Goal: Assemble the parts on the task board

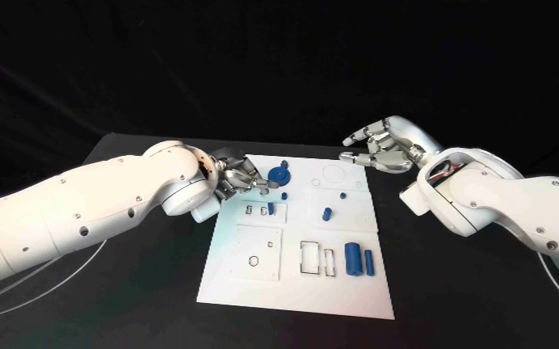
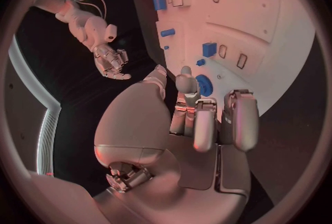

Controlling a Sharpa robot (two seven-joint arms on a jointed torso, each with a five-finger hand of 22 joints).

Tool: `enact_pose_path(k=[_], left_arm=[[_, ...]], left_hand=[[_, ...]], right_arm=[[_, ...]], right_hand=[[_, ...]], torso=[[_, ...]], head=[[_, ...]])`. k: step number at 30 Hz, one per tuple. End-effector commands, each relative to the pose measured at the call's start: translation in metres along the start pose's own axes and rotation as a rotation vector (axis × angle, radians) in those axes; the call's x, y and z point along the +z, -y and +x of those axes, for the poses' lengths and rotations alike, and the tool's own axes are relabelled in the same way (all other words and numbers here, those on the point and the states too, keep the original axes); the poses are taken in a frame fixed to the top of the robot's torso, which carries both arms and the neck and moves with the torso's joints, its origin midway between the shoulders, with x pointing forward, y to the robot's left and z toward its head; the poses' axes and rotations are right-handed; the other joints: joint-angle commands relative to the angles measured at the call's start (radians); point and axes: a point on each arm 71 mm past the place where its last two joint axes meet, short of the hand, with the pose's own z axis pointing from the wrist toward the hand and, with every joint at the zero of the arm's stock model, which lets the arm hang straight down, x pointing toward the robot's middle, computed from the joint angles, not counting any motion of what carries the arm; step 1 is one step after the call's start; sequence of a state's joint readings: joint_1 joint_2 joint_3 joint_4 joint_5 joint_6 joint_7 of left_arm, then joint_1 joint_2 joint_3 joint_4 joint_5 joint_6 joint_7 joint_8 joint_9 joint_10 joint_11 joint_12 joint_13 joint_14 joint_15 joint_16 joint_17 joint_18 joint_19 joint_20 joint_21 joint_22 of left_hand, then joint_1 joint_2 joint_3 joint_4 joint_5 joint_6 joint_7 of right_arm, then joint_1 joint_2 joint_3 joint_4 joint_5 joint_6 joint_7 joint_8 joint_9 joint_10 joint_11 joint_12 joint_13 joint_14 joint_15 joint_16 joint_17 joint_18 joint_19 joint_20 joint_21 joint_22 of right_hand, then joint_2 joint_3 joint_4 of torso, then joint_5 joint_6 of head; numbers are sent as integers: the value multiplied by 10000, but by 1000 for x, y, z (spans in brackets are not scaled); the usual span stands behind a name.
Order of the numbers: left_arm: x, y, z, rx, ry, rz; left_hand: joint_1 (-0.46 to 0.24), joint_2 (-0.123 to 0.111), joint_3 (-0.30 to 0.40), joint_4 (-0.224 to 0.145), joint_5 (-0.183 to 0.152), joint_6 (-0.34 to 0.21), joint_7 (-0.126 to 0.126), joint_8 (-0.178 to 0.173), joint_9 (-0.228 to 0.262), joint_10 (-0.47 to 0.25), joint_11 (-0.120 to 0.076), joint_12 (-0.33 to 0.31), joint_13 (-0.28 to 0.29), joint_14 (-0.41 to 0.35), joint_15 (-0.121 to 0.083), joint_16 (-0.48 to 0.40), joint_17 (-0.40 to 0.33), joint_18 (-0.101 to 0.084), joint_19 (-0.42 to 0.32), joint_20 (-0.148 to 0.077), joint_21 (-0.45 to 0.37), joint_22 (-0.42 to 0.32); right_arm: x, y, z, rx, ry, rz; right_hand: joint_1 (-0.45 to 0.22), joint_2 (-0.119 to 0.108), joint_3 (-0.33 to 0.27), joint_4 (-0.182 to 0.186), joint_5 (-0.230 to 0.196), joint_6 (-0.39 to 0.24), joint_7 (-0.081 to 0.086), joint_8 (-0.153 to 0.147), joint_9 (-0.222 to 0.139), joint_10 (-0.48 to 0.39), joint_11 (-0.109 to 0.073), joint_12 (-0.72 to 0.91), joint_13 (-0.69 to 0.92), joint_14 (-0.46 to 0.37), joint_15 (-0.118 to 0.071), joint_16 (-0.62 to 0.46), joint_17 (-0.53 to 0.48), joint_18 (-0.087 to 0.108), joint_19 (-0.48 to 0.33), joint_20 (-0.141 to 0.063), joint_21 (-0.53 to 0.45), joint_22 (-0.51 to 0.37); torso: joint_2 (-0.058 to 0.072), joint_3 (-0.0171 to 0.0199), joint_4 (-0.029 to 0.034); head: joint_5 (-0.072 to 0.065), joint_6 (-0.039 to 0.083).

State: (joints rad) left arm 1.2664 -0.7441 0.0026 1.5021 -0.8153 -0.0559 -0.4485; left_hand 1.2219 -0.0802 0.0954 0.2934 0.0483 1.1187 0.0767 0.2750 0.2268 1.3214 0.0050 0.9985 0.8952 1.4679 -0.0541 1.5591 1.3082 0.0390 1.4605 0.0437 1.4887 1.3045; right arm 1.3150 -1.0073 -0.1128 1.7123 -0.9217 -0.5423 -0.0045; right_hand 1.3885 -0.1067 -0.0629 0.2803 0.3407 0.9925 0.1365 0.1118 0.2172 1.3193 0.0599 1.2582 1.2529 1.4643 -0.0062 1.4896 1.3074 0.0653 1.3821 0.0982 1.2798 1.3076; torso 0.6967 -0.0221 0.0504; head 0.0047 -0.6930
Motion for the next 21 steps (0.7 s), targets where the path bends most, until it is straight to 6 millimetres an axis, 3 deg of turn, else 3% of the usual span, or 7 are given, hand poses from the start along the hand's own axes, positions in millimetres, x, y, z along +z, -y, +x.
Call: enact_pose_path(k=[1, 4, 8, 21], left_arm=[[5, -2, 1, 1819, -3, -1505], [10, 4, 3, 2148, -23, -1796], [15, 10, 4, 2458, -27, -2115], [25, 20, 7, 2862, -215, -2423]], left_hand=[[-183, -6, -40, -25, -6, -68, -83, 276, 409, 76, -78, 773, 861, 1029, -89, 117, 2626, -206, 623, -44, 419, 1773], [-290, -35, 27, -14, 13, -175, -99, 501, 784, 96, -116, 1133, 1275, 1029, -100, 117, 2626, -286, 832, -65, 605, 2170], [-446, -83, 130, -11, 35, -303, -127, 733, 1196, 106, -132, 1373, 1566, 1029, -114, 117, 2626, -350, 999, -82, 742, 2478], [-809, -275, 373, 7, 15, -568, -138, 1003, 1820, 78, -132, 1521, 1795, 1029, -117, 117, 2626, -373, 1058, -85, 788, 2586]], right_arm=[[0, 2, -2, 314, -1, 122], [0, 5, -3, 265, 31, 196], [0, 6, -5, 204, 60, 266], [1, 8, -4, 46, 43, 310]], right_hand=[[-33, 66, -80, -8, 65, 78, 6, 44, 17, -8, -45, -70, -27, 636, -84, -56, 1014, 103, -45, -23, -52, 492], [-37, 65, -92, -8, 93, 82, 2, 48, 19, -10, -49, -77, -37, 627, -88, -79, 978, 105, -49, -28, -67, 483], [-37, 69, -106, -10, 141, 82, -3, 53, 23, -11, -54, -87, -52, 625, -95, -91, 966, 105, -44, -35, -79, 479], [-44, 75, -138, -7, 243, 82, -10, 61, 30, -7, -62, -96, -71, 618, -105, -124, 924, 109, -45, -47, -116, 460]], torso=[[-51, 37, 8], [-46, 51, -2], [-39, 42, 12], [-4, 33, 18]], head=[[12, -48], [31, -68], [32, -94], [54, -239]])
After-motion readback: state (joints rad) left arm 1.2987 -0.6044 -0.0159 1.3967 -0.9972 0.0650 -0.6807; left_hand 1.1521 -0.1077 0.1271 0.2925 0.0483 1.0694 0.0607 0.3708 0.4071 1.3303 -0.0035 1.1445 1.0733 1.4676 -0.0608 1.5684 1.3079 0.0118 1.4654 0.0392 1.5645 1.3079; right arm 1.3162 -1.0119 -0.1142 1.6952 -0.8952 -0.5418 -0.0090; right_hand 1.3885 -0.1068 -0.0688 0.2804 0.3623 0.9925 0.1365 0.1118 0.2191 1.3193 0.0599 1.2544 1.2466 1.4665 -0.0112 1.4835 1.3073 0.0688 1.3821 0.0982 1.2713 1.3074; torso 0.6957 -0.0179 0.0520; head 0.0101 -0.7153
